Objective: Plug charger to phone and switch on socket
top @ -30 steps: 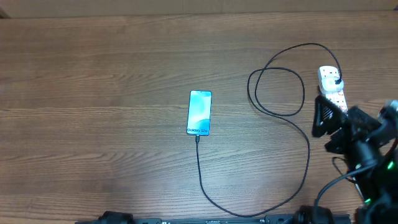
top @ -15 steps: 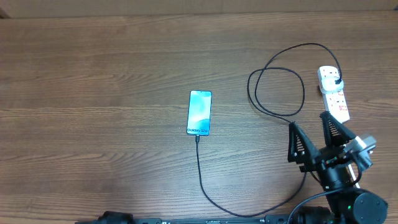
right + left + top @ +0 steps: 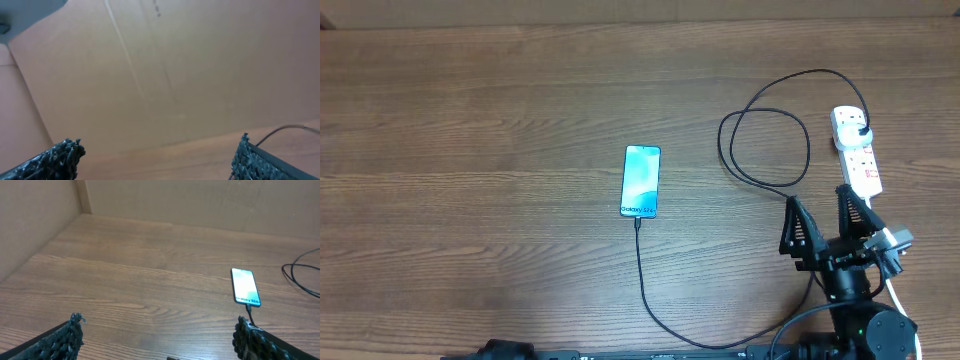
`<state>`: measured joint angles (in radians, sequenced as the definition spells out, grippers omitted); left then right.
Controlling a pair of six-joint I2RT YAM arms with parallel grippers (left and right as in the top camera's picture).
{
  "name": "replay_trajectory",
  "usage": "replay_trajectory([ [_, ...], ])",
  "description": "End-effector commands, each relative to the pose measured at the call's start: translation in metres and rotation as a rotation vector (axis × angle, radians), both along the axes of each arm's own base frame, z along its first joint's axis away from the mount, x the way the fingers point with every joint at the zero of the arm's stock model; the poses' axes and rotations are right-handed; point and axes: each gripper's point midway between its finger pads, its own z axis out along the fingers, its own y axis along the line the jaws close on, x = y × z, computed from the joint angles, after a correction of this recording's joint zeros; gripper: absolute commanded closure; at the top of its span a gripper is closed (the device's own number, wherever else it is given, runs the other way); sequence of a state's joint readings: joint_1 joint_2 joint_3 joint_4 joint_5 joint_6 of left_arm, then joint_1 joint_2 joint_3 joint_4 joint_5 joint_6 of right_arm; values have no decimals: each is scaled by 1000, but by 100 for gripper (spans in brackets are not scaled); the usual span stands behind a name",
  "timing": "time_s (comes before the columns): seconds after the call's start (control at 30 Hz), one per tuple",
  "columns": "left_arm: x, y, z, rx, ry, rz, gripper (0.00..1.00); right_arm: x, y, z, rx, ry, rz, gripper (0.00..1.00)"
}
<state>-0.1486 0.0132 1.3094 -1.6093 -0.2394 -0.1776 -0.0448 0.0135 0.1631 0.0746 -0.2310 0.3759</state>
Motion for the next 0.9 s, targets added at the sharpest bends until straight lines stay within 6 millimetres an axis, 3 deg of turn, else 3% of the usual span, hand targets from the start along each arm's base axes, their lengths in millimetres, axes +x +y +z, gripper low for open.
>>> replay_trajectory([
  [0.0, -2, -1, 0, -13, -10, 2, 0, 5, -8, -13, 4, -3, -47, 0],
  [0.37, -2, -1, 0, -13, -10, 2, 1, 19, -14, -57, 14, 84, -83, 0],
  [0.57, -2, -1, 0, -13, -10, 2, 0, 20, -20, -64, 12, 111, -114, 0],
  [0.77, -2, -1, 0, -13, -10, 2, 0, 24, -29, -105, 17, 278, -167, 0],
  [0.87, -2, -1, 0, -13, -10, 2, 0, 24, -29, -108, -15, 289, -175, 0],
])
